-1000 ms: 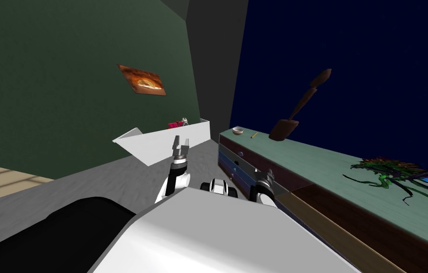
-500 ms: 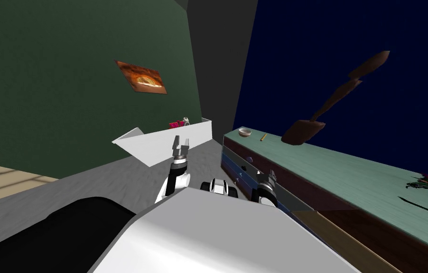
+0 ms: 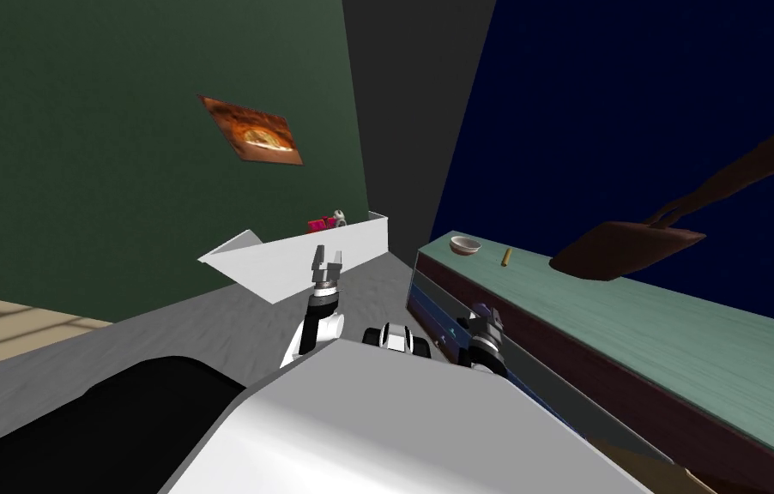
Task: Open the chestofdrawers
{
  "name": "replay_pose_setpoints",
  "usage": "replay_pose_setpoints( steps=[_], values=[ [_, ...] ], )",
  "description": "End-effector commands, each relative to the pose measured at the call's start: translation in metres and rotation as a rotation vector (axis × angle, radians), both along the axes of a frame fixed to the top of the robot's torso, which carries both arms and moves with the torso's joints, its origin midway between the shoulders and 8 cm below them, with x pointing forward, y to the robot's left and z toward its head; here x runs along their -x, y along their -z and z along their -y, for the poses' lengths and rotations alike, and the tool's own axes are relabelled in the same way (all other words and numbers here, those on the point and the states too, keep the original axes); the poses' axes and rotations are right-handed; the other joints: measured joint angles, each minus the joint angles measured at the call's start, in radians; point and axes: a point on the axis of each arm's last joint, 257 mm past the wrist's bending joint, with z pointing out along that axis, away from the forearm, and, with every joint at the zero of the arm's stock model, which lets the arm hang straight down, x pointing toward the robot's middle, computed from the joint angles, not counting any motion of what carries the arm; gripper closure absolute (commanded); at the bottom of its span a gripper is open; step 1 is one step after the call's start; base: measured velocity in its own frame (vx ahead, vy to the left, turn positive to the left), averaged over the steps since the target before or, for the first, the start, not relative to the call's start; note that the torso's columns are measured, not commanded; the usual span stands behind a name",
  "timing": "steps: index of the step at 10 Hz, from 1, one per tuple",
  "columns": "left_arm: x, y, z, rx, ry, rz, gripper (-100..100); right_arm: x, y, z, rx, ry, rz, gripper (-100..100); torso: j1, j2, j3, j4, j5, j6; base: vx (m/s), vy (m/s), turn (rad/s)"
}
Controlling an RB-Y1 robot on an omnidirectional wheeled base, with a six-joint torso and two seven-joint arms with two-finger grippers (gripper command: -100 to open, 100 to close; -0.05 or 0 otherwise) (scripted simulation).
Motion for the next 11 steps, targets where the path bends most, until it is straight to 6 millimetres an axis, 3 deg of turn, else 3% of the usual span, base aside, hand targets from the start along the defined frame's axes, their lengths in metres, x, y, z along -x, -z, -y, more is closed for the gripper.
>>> replay_pose_setpoints(
  steps=[1,3,4,11],
  values=[
    [0.000,0.000,0.000,0.000,0.000,0.000,0,0.006,-0.001,0.006,0.040,0.009,-0.015,-100,0.004,-0.002,0.000,0.000,-0.001,-0.007,0.029,0.048,-0.049],
    [0.000,0.000,0.000,0.000,0.000,0.000,0,0.010,-0.002,0.010,0.045,0.019,-0.019,-100,-0.002,-0.005,-0.003,-0.001,0.000,-0.003,0.053,-0.034,-0.028],
    [0.000,0.000,0.000,0.000,0.000,0.000,0,0.011,-0.001,0.009,0.043,0.017,-0.022,100,-0.004,-0.007,-0.004,-0.001,0.000,-0.003,-0.008,0.004,-0.017],
    [0.000,0.000,0.000,0.000,0.000,0.000,0,0.020,-0.009,-0.009,0.053,0.005,-0.020,100,-0.002,-0.008,-0.004,-0.005,-0.005,-0.001,-0.106,0.103,-0.028]
  ],
)
